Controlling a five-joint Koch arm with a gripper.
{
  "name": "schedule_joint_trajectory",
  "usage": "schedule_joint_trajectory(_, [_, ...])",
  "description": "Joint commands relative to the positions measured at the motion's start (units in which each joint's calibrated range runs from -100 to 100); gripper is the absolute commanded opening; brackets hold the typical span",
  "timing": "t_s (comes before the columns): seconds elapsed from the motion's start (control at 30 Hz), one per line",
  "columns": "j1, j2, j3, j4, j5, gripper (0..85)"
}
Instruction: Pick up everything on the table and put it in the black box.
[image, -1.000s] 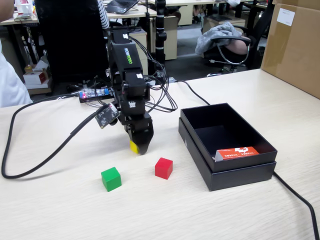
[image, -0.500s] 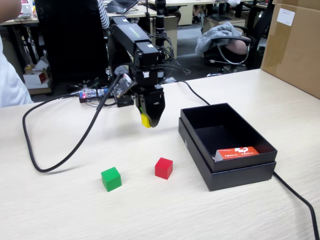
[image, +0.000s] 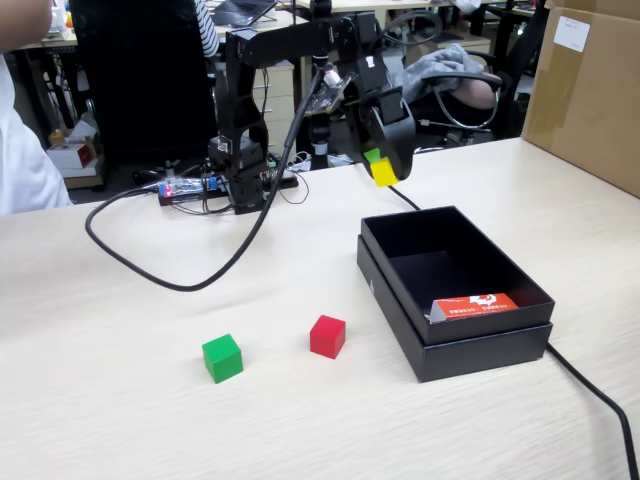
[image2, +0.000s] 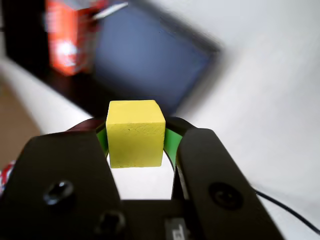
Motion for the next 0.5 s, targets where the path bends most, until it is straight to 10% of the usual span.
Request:
schedule_joint_trajectory(0.0, [-0.29, 5.97, 5.48, -0.07, 0.15, 0.8])
schedule_joint_trajectory(0.47, [-1.86, 35.34, 16.09, 0.10, 1.47, 0.9])
